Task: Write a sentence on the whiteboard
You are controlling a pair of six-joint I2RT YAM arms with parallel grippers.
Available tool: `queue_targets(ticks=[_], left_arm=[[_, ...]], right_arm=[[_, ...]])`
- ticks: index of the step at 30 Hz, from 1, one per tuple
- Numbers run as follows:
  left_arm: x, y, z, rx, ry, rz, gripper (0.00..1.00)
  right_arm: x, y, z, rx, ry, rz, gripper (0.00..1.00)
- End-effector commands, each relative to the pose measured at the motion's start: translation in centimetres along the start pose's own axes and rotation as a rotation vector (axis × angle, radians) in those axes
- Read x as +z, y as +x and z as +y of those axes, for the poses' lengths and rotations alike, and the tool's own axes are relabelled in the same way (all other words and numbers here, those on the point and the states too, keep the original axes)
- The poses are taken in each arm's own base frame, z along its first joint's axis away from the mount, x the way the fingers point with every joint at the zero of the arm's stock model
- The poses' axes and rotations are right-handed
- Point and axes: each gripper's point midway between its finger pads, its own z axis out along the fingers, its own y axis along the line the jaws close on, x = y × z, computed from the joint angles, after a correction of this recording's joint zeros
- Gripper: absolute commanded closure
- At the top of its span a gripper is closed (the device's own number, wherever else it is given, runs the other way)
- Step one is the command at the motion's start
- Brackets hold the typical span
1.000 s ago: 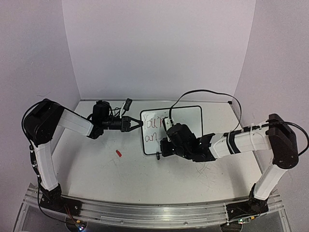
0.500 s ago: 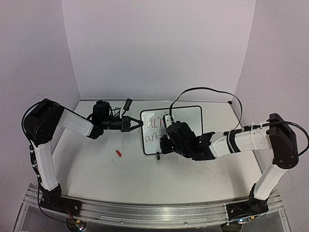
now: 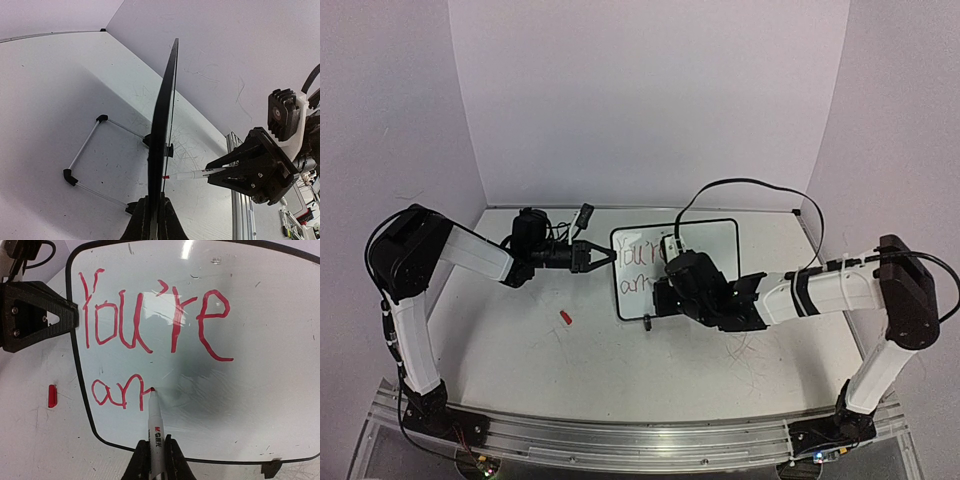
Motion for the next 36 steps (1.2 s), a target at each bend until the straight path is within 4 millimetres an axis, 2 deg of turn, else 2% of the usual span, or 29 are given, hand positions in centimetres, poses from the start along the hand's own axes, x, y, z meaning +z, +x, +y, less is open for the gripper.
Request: queue_targets(ticks=[1, 16, 21, 29, 36], left_arm=[[0.7, -1.3, -2.6, 0.054, 0.058, 0.002, 1.0], [0.6, -1.1, -2.6, 0.052, 0.056, 0.005, 1.0], [0.7, -1.0, -2.5, 0.05, 0.056, 0.007, 1.0], [0.6, -1.1, -2.5, 0.051, 0.054, 0.006, 1.0], [0.7, -1.1, -2.5, 0.052, 0.054, 0.005, 1.0]], right_arm=[[-0.6, -0.2, -1.3, 0.03, 0.031, -0.003, 1.0], [-0.1, 2.3, -1.2, 0.025, 0.014, 0.069, 1.0], [-0.4, 1.7, -1.4, 0.023, 0.025, 0.056, 1.0], [-0.3, 2.6, -1.5, 0.027, 0.029, 0.077, 1.0], [-0.7, 0.8, -0.9, 0.022, 0.013, 0.041, 1.0]])
